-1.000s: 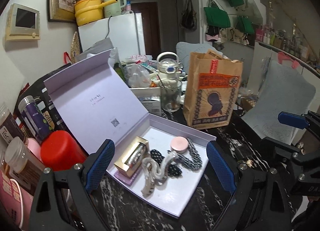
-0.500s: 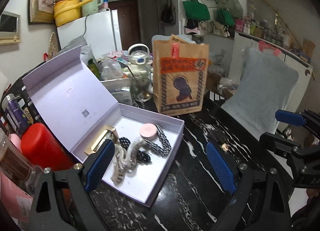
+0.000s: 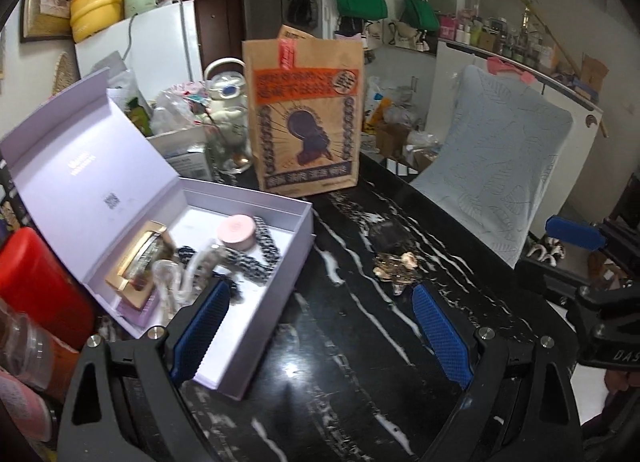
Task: Organize rigid objects
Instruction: 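Move the left tool over the gold hair clip while the right tool approaches the grey case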
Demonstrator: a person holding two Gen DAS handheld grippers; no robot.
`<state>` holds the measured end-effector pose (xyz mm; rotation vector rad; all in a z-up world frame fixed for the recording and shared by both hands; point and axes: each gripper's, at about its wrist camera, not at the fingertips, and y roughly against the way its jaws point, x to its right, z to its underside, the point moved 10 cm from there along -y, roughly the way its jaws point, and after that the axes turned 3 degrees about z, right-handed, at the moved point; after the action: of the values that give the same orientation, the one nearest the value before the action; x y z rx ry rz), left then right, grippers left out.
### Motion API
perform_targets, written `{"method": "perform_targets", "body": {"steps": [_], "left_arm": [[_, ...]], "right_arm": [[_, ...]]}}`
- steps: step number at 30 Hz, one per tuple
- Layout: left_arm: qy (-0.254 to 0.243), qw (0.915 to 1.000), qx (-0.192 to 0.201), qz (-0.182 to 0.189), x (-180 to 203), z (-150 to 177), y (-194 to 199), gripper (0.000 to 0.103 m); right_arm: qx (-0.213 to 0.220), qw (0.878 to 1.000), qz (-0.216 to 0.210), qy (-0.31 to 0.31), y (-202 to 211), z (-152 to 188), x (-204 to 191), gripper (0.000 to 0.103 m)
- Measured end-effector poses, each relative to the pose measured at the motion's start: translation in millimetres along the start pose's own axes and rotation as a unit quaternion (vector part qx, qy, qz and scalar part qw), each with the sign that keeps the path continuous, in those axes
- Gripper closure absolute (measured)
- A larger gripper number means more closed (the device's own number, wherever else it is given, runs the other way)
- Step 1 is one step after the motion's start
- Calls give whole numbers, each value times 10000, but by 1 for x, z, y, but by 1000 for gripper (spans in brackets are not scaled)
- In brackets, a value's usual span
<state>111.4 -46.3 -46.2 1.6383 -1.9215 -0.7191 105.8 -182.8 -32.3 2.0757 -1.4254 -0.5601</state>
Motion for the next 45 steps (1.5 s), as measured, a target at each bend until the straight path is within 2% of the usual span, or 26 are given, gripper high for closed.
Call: {"method": "perform_targets", "body": {"steps": [11,17,29,37,40,45], "left_arm": [[-146,9985,-185,502,34,5,-44,9],[-180,9951,-354,905,53,10,-73,9],[-706,9918,-611,876,77,21,-125,9],[-518,9914,-972,707,67,26,-150,9],[-371,9903,-1098,760,63,30,-158,10],[-437,9911,-951,822,66,30,-155,23]], "right_arm": [[-159,9988,68,-468,-16,27,36,26],[-133,9976,341,-592,-25,35,56,26],[-394,9945,242,-944,-50,52,79,26],[-507,9932,3,-1049,-66,52,82,26],[-577,9922,-81,-1099,-73,51,83,26],[-664,9921,-10,-1068,-80,50,86,26]]}}
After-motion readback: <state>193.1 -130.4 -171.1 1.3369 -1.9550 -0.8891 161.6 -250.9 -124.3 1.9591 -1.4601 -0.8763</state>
